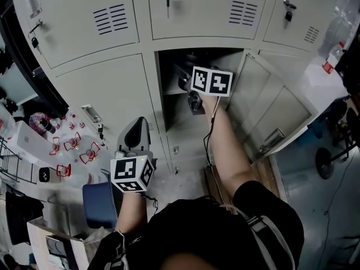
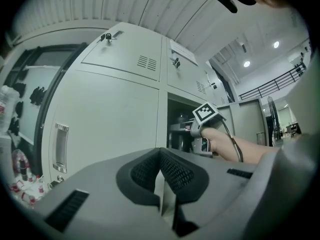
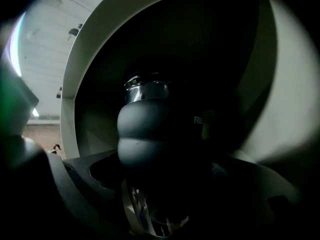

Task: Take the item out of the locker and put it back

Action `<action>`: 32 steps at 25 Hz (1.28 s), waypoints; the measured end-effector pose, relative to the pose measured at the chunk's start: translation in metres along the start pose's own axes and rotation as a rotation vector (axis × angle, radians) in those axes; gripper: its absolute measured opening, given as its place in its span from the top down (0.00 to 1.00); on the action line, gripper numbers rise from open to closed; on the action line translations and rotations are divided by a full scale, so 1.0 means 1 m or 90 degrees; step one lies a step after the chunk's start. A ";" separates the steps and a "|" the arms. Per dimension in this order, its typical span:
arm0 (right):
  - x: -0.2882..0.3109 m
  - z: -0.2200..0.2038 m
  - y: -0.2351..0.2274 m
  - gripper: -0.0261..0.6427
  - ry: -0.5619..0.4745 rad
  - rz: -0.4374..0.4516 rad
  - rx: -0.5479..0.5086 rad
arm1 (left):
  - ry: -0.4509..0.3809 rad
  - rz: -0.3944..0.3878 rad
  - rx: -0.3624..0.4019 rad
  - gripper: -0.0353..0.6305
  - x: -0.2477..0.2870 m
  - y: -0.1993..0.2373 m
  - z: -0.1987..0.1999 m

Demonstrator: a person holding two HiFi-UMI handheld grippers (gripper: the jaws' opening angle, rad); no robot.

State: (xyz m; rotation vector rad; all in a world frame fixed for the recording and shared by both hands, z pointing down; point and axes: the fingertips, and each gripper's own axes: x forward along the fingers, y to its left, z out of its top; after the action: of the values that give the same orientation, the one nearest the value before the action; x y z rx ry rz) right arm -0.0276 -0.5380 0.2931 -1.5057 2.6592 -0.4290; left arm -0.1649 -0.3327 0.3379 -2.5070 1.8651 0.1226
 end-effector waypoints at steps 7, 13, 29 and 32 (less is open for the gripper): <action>-0.028 -0.003 0.004 0.31 0.005 0.056 0.114 | 0.001 -0.010 -0.004 0.93 0.003 -0.010 -0.001; -0.060 -0.024 0.014 0.31 0.008 0.076 0.118 | 0.001 -0.026 -0.007 0.93 0.005 -0.023 -0.002; -0.169 -0.080 0.029 0.31 -0.077 -0.021 -0.141 | 0.022 -0.102 -0.012 0.93 0.011 -0.064 -0.018; -0.182 -0.087 0.026 0.31 -0.081 -0.035 -0.150 | 0.024 -0.114 -0.011 0.93 0.011 -0.069 -0.019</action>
State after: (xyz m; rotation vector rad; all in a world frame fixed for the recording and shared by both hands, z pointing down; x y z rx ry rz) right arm 0.0297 -0.3526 0.3535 -1.6087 2.6493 -0.0198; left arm -0.0944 -0.3239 0.3539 -2.6907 1.6477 0.0907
